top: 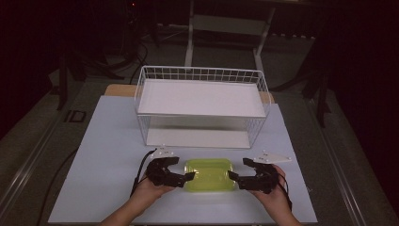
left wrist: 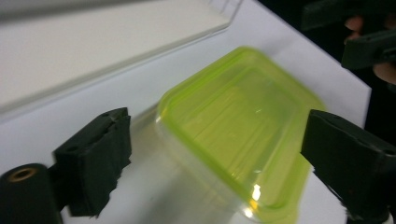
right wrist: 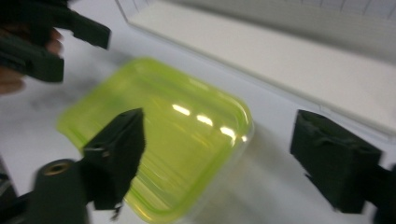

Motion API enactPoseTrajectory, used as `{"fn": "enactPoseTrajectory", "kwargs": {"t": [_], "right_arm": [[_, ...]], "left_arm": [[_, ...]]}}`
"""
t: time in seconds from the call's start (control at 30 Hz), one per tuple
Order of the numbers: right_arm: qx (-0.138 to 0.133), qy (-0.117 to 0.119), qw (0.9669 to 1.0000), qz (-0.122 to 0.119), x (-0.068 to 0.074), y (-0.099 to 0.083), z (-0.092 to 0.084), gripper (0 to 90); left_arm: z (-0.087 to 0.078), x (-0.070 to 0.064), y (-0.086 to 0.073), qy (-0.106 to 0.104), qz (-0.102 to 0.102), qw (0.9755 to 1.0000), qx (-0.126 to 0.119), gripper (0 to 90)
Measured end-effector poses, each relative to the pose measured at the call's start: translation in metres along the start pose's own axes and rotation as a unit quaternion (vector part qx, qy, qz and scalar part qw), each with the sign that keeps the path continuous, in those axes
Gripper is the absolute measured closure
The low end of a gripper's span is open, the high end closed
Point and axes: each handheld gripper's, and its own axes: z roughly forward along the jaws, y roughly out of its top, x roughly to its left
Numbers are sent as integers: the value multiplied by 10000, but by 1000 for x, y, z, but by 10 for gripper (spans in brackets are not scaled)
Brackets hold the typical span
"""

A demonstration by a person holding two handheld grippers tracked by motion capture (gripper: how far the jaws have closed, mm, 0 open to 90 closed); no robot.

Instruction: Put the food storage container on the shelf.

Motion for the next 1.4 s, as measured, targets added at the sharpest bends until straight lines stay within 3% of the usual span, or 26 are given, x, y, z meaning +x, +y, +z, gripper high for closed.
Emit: {"fn": "enactPoseTrajectory", "kwargs": {"t": [0.03, 0.1, 0.2, 0.33, 0.43, 0.5, 0.57, 0.6, 0.7, 0.77, 0.9, 1.07, 1.4], "right_arm": [[31, -9, 10000, 33, -1, -2, 3, 234], [190, -55, 9998, 73, -3, -5, 11, 283], [270, -25, 9996, 104, -3, -8, 17, 316], [348, -5, 9993, 105, 0, -11, 21, 338], [479, -36, 9988, 72, 2, -14, 26, 342], [522, 12, 9986, 131, 1, -15, 28, 351], [511, 33, 9986, 165, 0, -14, 27, 402], [521, 33, 9984, 212, -1, -14, 27, 425], [603, 22, 9978, 280, -4, -15, 28, 463], [634, 201, 9965, 500, -10, -17, 28, 477], [606, 219, 9971, 406, -5, -15, 26, 560], [628, 217, 9968, 453, -2, -16, 22, 577], [646, 164, 9963, 545, 3, -17, 18, 597]], "left_arm": [[3, 2, -2, 17, -142, 9998, 104, 147], [6, 3, -4, 60, -225, 9995, 222, 164], [9, 5, -7, -25, -314, 9989, 336, 202], [14, 4, -11, 33, -436, 9979, 472, 261], [15, 3, -14, 36, -417, 9981, 458, 359], [15, 3, -16, -72, -442, 9983, 384, 439], [14, 2, -16, -179, -392, 9984, 372, 526], [14, 1, -16, -136, -371, 9985, 382, 546], [14, 1, -17, -197, -399, 9983, 381, 569], [13, -1, -18, -242, -370, 9984, 364, 583], [11, -3, -19, -285, -325, 9983, 379, 605], [9, -7, -19, -238, -253, 9986, 388, 623], [7, -12, -21, -187, -331, 9986, 373, 658]]}}
